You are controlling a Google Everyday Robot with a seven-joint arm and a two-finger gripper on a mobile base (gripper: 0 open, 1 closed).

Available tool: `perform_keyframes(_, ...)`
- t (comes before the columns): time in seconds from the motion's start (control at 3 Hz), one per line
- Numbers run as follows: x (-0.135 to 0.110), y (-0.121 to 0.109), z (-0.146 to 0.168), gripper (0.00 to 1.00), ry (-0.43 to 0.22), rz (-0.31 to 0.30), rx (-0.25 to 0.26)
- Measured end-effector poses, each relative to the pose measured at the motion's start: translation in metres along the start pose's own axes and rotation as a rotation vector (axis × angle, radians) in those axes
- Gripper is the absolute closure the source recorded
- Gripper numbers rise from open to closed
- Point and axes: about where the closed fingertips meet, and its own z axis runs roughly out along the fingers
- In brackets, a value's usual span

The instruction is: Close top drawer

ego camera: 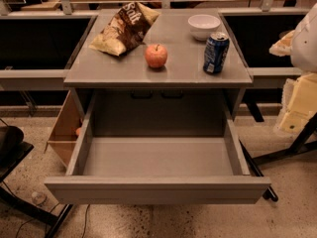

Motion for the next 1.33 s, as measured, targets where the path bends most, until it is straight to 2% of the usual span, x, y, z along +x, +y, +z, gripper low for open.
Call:
perform_keyframes(0.33,0.001,0.002,0.002,0.0,-0.005,-0.001,0.0)
perform_keyframes(0.67,0.007,0.02,0.021,0.0,-0.049,-0.013,-0.003)
perform_keyframes(1.0,0.016,0.055,0.042,0.19,-0.101,0.023,0.025)
perform_keyframes(1.33,0.024,0.088,0.084,0.42,-0.07,0.06,0.043)
